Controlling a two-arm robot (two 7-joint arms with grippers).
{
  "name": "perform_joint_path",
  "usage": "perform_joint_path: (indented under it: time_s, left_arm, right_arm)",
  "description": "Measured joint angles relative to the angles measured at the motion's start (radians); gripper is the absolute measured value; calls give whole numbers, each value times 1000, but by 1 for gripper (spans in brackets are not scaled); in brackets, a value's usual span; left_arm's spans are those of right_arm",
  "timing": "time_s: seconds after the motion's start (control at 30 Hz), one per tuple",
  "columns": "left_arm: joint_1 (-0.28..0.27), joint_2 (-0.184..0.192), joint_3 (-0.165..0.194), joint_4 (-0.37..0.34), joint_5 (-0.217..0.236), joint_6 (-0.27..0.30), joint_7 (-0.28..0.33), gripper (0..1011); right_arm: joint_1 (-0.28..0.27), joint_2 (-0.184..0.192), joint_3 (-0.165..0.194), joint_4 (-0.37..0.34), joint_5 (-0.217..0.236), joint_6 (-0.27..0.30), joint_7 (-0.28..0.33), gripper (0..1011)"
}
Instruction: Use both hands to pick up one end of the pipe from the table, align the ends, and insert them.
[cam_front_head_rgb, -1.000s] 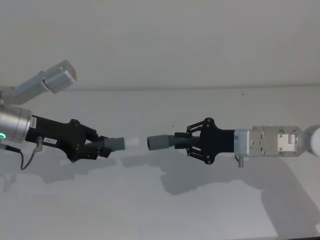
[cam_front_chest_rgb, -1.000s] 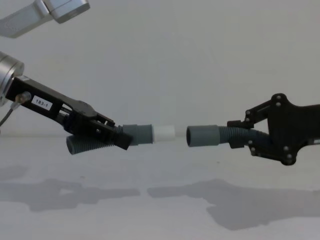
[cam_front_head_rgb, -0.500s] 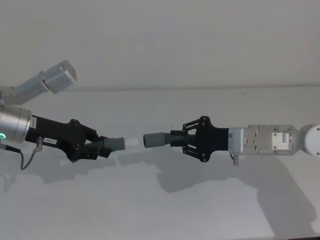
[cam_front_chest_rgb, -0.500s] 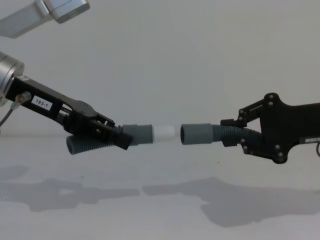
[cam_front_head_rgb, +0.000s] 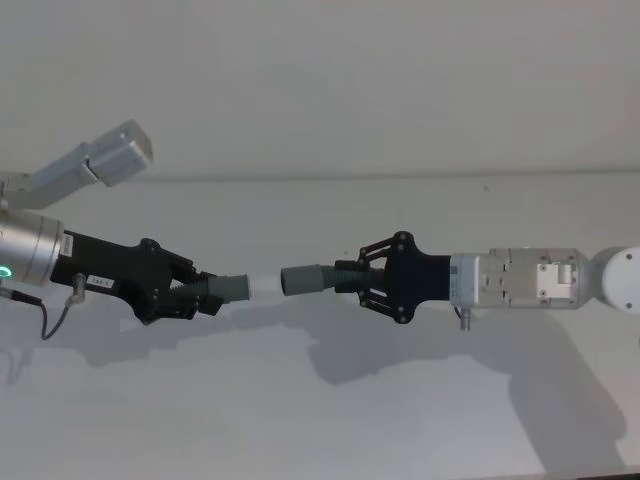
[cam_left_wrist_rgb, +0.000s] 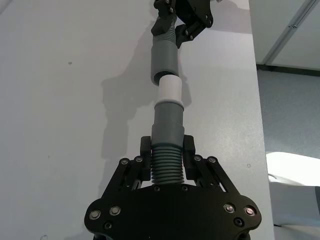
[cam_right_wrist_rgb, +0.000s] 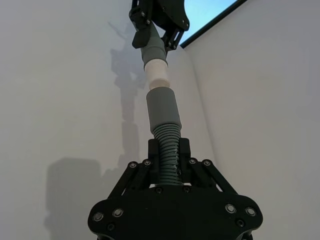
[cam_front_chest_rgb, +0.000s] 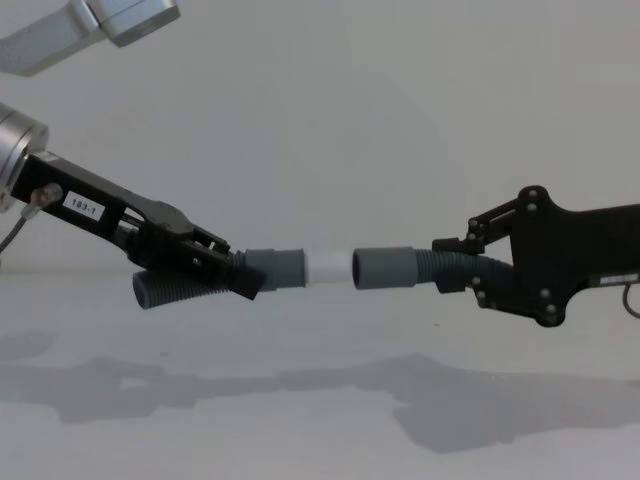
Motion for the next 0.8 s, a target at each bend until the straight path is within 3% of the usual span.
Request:
perform_joint_path:
  time_s: [0.8]
  left_arm:
    - [0, 0, 0, 0, 0, 0, 0, 330]
  right_arm:
    - [9, 1, -19, 3, 19, 2, -3, 204]
